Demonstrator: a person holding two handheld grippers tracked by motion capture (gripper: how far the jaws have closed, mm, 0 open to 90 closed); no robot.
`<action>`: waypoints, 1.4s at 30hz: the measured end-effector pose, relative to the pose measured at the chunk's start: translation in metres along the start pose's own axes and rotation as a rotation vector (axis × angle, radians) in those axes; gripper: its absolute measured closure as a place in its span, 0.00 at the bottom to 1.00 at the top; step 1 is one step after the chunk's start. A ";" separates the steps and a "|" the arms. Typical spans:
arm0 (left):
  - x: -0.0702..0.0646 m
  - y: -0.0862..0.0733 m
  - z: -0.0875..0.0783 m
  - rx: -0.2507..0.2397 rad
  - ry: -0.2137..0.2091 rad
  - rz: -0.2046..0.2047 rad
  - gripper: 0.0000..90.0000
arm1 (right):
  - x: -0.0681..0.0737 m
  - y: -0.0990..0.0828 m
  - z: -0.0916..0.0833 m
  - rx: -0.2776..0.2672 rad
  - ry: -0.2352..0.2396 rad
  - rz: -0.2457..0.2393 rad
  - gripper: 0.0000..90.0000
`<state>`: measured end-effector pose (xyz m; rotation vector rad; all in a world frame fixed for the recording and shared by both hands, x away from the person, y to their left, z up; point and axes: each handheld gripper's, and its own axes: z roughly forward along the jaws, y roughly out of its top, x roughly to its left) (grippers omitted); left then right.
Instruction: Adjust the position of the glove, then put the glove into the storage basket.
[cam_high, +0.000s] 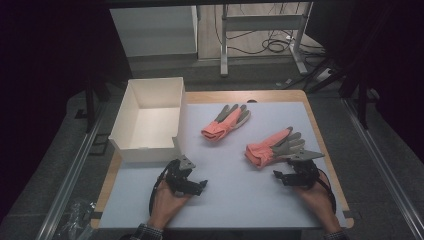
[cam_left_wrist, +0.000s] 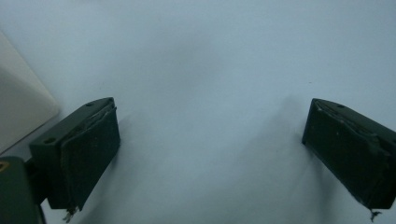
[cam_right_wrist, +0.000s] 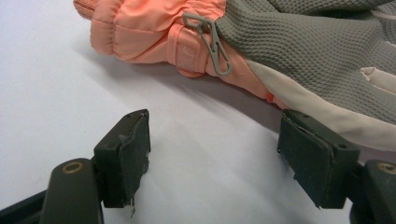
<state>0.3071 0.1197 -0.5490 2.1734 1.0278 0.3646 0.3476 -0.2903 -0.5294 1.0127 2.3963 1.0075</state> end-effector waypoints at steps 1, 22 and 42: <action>0.000 0.000 0.000 -0.001 0.001 0.000 0.04 | 0.000 0.000 0.000 0.000 0.000 0.000 0.29; 0.000 0.000 0.000 0.003 0.000 0.004 0.04 | 0.002 0.000 -0.003 0.002 -0.038 0.026 0.32; 0.000 0.000 0.000 0.003 0.000 0.004 0.04 | 0.001 0.007 -0.032 -0.038 -0.067 0.141 0.45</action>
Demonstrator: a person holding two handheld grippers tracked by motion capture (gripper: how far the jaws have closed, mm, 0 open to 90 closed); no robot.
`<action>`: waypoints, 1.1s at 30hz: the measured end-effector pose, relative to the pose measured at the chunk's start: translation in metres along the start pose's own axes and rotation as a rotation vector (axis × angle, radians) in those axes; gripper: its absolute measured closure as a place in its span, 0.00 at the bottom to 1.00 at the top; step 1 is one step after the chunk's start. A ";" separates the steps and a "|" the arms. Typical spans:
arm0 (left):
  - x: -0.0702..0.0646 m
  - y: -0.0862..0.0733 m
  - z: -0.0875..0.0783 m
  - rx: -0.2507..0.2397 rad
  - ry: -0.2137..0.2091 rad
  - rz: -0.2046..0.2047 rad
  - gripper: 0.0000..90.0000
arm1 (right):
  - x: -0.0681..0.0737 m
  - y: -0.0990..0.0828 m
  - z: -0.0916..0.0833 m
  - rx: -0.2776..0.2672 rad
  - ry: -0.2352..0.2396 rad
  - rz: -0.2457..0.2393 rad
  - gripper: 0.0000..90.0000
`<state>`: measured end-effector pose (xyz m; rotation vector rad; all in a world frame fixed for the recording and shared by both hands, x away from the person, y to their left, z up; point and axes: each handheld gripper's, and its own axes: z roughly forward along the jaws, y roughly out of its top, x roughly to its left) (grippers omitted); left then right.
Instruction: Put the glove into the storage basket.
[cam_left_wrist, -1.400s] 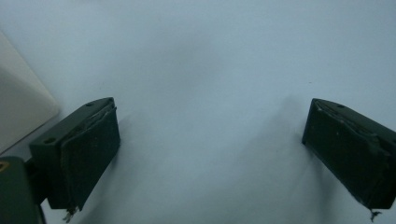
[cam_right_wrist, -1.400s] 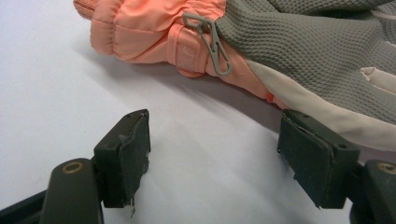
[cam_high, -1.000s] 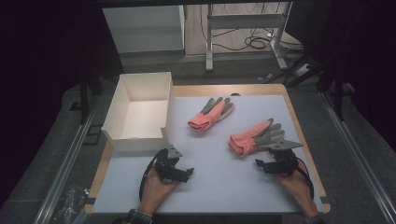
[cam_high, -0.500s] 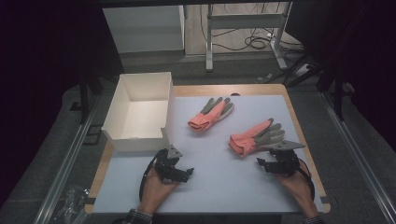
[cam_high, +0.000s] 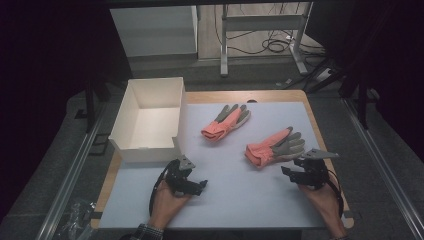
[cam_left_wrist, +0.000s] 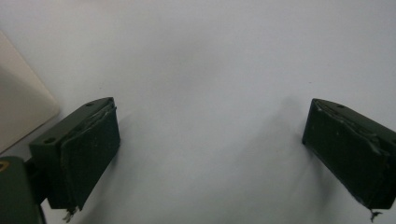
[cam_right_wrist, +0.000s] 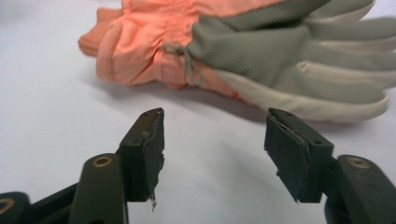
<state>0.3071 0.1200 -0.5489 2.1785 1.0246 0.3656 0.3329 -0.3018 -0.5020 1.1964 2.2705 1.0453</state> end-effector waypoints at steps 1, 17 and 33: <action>0.000 0.000 0.000 0.000 0.000 0.000 0.04 | 0.000 0.003 0.000 -0.002 -0.005 -0.002 0.46; 0.000 0.000 0.000 -0.001 0.000 -0.001 0.04 | -0.013 0.048 0.028 -0.031 -0.095 0.073 0.53; 0.000 0.000 0.000 0.000 0.000 -0.001 0.04 | -0.008 0.048 0.066 0.090 -0.221 0.071 0.73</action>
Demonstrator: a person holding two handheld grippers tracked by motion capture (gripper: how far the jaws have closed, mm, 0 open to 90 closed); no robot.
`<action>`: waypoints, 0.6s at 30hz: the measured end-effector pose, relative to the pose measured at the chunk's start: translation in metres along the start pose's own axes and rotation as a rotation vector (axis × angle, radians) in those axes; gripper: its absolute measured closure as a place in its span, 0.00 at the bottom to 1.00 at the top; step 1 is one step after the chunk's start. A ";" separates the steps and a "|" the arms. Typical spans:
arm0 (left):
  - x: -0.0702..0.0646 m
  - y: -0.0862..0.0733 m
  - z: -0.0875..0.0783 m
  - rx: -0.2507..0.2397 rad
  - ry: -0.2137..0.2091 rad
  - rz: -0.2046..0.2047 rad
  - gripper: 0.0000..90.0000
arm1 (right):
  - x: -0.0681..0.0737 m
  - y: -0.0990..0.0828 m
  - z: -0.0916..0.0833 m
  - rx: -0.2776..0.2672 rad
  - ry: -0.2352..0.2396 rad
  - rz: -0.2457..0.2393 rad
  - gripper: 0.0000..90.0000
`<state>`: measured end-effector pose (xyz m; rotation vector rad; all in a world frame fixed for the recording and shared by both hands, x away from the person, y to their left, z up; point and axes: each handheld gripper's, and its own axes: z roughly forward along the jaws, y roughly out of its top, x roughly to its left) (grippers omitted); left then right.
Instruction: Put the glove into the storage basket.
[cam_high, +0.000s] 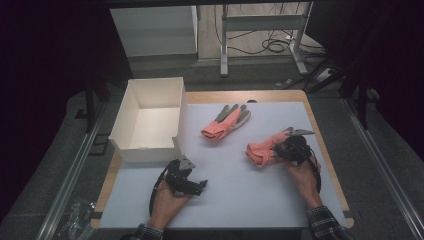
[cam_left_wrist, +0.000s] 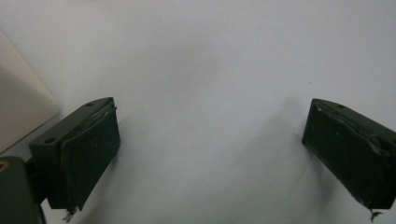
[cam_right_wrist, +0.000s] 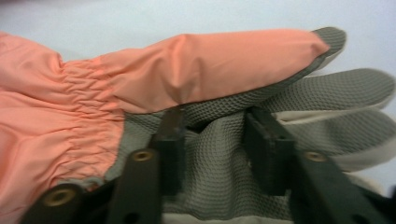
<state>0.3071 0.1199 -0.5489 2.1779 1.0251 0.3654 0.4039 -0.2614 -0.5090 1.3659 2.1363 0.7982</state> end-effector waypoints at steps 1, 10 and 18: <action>0.000 0.000 0.000 0.000 0.000 0.000 0.04 | 0.001 0.000 0.000 0.000 -0.001 -0.004 0.77; 0.000 0.000 0.000 0.000 0.000 0.000 0.04 | -0.001 -0.001 -0.005 -0.036 0.020 -0.054 0.95; 0.000 0.000 0.000 0.000 0.000 0.000 0.04 | -0.013 0.000 -0.016 -0.084 0.168 -0.097 0.96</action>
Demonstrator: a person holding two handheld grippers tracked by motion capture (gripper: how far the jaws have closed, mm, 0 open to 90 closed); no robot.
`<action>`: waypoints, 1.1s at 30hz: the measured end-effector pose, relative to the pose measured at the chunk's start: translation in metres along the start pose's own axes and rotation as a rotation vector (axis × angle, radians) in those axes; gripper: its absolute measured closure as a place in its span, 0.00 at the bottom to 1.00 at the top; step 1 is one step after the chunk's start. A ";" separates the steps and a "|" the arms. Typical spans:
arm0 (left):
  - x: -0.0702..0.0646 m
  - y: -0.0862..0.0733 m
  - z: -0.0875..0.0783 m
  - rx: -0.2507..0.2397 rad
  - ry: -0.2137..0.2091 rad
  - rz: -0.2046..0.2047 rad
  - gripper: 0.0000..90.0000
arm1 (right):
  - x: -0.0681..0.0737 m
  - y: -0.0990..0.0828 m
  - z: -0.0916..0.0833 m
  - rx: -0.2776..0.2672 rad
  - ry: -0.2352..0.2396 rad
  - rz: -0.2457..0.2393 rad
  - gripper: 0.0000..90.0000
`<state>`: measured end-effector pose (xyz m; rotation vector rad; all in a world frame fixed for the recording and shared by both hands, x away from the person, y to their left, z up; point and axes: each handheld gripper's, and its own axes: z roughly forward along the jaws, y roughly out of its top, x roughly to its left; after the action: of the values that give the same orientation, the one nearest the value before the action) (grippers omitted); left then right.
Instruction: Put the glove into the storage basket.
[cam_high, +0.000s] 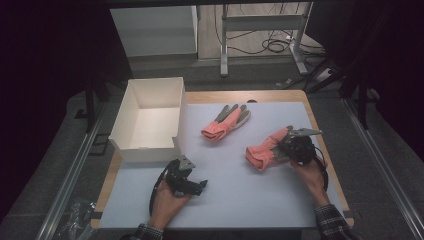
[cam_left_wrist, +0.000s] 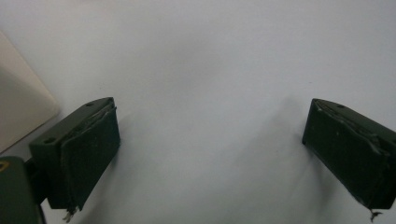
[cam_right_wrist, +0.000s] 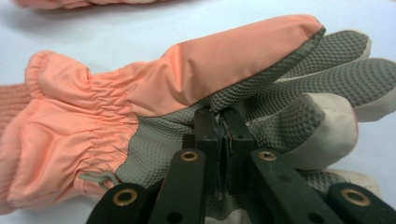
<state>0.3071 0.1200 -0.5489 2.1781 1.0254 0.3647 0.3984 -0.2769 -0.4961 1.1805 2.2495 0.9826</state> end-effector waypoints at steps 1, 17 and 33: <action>0.000 0.000 0.000 0.000 0.000 0.000 0.04 | 0.002 0.001 -0.002 -0.003 0.018 -0.020 0.96; 0.000 0.000 0.000 0.000 0.000 0.000 0.04 | 0.043 0.034 -0.001 0.009 0.416 -0.356 0.96; 0.000 0.000 0.000 0.000 0.000 0.001 0.04 | 0.036 0.028 0.007 -0.040 0.289 -0.290 0.70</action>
<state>0.3071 0.1200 -0.5489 2.1783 1.0248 0.3654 0.3979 -0.2337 -0.4809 0.7021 2.5179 1.1303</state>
